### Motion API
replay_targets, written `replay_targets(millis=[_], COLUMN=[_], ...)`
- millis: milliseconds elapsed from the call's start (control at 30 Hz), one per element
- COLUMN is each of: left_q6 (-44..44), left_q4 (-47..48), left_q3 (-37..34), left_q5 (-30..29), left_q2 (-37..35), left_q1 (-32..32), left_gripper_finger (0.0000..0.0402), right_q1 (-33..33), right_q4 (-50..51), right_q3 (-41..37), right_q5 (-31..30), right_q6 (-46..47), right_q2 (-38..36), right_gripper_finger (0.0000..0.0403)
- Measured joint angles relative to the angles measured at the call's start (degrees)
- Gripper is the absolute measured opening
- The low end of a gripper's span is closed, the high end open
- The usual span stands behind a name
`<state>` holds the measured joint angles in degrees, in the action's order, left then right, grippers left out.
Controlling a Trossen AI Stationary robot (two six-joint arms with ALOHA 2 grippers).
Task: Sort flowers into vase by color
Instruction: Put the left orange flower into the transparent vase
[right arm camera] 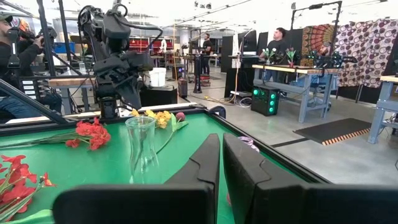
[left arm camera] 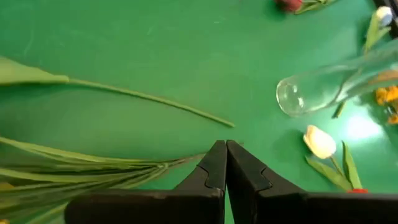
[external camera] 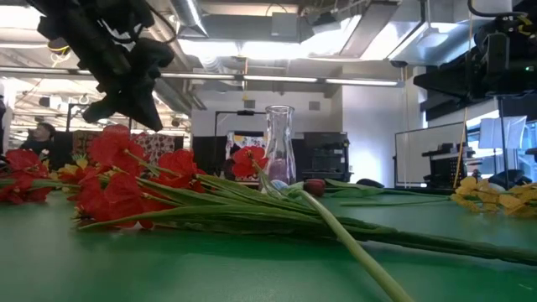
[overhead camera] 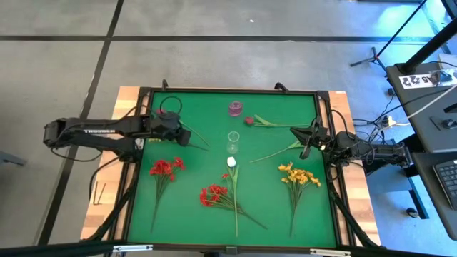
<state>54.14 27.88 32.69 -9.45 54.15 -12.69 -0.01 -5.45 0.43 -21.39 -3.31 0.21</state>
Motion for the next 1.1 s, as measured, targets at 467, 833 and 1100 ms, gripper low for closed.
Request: replay_targets(millis=[467, 833, 1100], left_q6=[4.4, 6.8, -0.9], left_q4=[0.1, 4.0, 31.5], left_q3=[0.9, 1.8, 17.3], left_q5=[-7.9, 2.1, 2.9], left_q2=[9.1, 12.2, 12.2], left_q1=[0.2, 1.5, 1.1], left_gripper_finger=[0.0005, 0.0079, 0.0084], right_q1=[0.0, 0.0, 0.0], right_q4=[0.0, 0.0, 0.0], right_q3=[0.0, 0.0, 0.0], right_q5=[0.0, 0.0, 0.0], right_q6=[0.0, 0.0, 0.0], right_q2=[0.0, 0.0, 0.0], right_gripper_finger=[0.0023, 0.0023, 0.0023])
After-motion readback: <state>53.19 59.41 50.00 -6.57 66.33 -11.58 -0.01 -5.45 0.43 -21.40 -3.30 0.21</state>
